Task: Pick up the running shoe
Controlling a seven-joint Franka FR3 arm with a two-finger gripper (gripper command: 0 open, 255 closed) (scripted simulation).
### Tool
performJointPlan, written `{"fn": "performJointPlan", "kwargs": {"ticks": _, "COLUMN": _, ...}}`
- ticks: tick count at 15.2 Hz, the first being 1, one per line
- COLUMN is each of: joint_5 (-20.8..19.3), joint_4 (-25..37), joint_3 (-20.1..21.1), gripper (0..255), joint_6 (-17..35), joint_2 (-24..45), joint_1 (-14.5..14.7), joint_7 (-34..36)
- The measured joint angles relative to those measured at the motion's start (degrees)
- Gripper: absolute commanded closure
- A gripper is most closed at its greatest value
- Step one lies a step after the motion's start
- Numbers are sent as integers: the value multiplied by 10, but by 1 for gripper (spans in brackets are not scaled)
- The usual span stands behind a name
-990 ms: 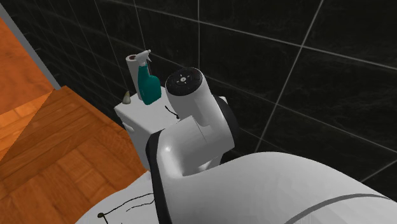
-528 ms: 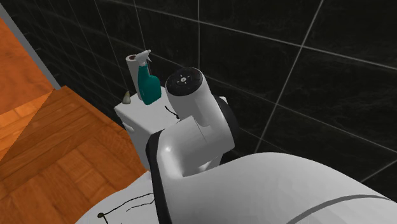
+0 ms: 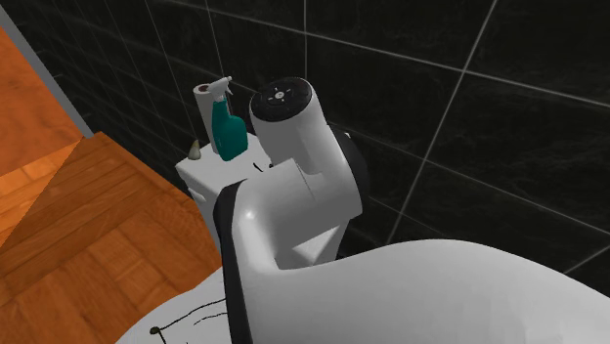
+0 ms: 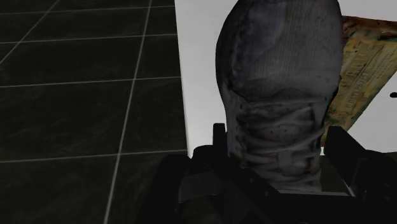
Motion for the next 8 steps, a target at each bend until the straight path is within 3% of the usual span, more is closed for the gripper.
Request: {"fn": "performJointPlan", "kwargs": {"ticks": 8, "joint_5": 15, "joint_4": 46, "joint_3": -2, "gripper": 255, "joint_6": -61, "joint_2": -16, "joint_1": 5, "joint_7": -19}}
